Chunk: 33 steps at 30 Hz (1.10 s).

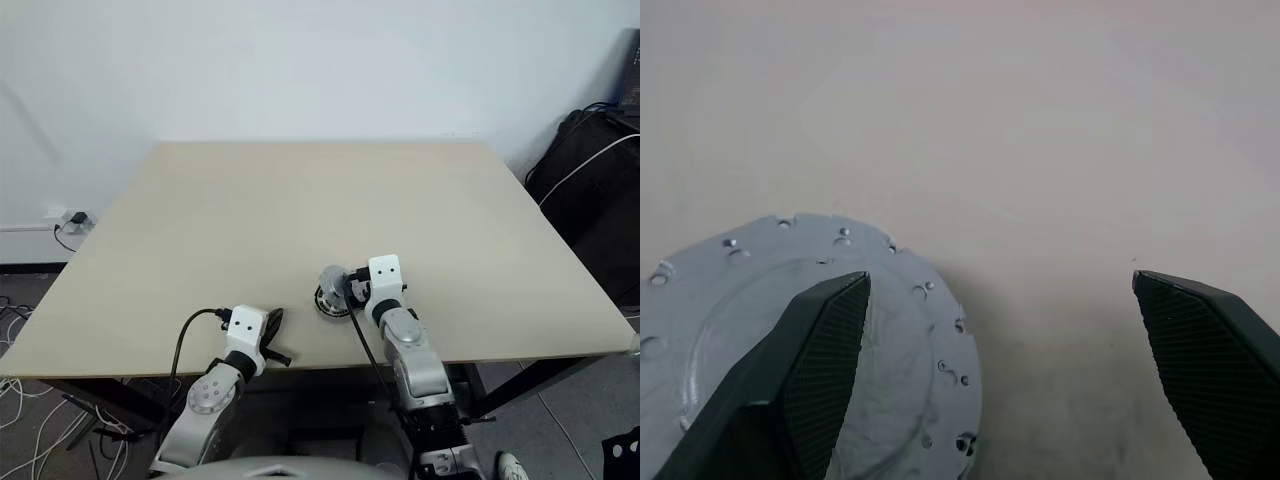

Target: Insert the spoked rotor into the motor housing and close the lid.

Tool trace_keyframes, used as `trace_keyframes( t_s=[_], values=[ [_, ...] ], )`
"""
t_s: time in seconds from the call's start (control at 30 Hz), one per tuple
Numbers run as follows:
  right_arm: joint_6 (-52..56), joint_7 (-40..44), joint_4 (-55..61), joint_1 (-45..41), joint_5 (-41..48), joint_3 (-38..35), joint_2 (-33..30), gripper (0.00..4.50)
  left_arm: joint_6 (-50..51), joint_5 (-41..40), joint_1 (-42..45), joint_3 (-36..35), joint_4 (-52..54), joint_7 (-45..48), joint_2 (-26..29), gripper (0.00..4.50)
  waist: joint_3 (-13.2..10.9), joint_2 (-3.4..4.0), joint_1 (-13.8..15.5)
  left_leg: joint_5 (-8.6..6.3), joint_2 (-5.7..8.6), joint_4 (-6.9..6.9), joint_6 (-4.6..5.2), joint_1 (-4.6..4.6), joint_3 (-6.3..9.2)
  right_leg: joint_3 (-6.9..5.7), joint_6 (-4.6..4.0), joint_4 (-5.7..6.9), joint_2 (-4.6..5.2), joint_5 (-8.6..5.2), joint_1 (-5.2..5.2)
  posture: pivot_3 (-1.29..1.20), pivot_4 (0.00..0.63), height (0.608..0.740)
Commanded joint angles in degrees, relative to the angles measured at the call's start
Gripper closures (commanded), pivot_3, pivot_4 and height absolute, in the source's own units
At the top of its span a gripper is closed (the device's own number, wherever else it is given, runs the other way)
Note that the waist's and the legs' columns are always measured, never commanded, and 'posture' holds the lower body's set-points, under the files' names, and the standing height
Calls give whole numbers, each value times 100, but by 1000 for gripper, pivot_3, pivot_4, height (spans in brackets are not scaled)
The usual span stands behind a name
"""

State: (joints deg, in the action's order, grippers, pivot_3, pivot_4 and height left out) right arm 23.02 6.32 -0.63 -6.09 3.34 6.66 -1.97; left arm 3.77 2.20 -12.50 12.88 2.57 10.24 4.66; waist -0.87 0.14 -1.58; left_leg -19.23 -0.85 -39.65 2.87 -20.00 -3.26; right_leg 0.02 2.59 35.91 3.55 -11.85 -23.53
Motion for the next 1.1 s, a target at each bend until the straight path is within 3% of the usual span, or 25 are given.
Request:
trace_keyframes(
  t_s=[0.03,0.4,0.87,1.1],
  values=[
    [-103,112,-200,-171,-40,87,33,28,-22,-1,111,6,119,27,-17,4500,0,0,-3,0,0,0,0,0,0,0,0,0,0,0,0,0,0,740],
    [0,441,-339,-133,-114,323,-44,28,-17,-4,85,13,124,33,-25,4500,2,1,-3,0,-4,0,0,5,0,0,0,1,0,0,5,0,0,740],
    [-600,2810,334,-199,495,478,-1421,28,-4,-7,90,46,85,39,-54,4500,-2,-2,8,0,15,0,0,5,2,-1,1,-1,-2,0,6,0,0,740],
    [-675,3425,-174,-524,500,557,-1609,28,-1,-13,62,39,107,30,-60,4500,-2,-4,16,0,17,0,0,6,0,-1,1,-1,-2,0,7,0,0,740]
  ],
)
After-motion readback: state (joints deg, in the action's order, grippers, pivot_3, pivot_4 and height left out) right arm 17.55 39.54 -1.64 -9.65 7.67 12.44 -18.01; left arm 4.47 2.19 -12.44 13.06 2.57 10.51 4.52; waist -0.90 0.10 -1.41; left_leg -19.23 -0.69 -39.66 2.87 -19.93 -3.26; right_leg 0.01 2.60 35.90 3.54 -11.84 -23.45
